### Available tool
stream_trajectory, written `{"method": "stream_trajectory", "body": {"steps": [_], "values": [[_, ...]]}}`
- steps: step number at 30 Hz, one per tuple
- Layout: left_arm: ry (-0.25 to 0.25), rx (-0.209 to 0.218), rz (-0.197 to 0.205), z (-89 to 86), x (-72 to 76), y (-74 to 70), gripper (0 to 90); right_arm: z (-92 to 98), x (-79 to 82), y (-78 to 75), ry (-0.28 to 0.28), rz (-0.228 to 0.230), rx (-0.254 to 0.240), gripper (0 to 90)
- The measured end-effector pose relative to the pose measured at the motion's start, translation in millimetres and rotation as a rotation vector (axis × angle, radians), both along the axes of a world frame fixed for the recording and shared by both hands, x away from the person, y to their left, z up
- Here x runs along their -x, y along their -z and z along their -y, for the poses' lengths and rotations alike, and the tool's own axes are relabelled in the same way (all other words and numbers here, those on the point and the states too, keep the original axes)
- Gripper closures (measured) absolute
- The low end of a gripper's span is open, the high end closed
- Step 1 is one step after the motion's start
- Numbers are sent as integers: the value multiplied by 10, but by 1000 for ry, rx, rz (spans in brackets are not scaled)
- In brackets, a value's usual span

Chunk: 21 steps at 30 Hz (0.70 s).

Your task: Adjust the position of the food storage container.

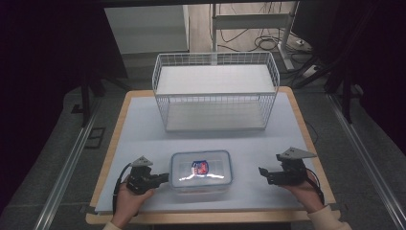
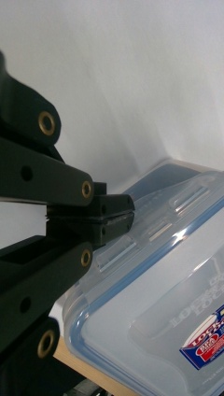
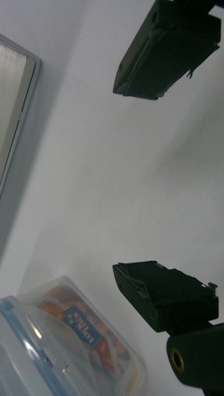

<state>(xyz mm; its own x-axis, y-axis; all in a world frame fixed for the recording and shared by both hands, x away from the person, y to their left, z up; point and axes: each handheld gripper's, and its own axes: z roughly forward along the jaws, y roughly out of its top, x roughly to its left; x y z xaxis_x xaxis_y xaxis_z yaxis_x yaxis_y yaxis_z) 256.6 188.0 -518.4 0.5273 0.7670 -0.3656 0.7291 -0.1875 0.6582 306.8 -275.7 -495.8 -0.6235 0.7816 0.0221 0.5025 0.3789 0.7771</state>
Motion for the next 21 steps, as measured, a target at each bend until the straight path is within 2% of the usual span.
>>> {"method": "stream_trajectory", "body": {"steps": [11, 13, 19, 21], "values": [[20, 10, -11, 117, -100, 1, 896, 9, -3, 1, 1, 1, 3, 117], [25, 14, -11, 138, -111, 1, 896, 6, -1, -4, -7, -8, -20, 116], [32, 36, -13, 104, -108, 3, 896, 9, 4, -11, -9, -1, -29, 117], [18, 45, -3, 46, -104, -19, 895, 15, 7, -13, -8, 4, -31, 116]]}}
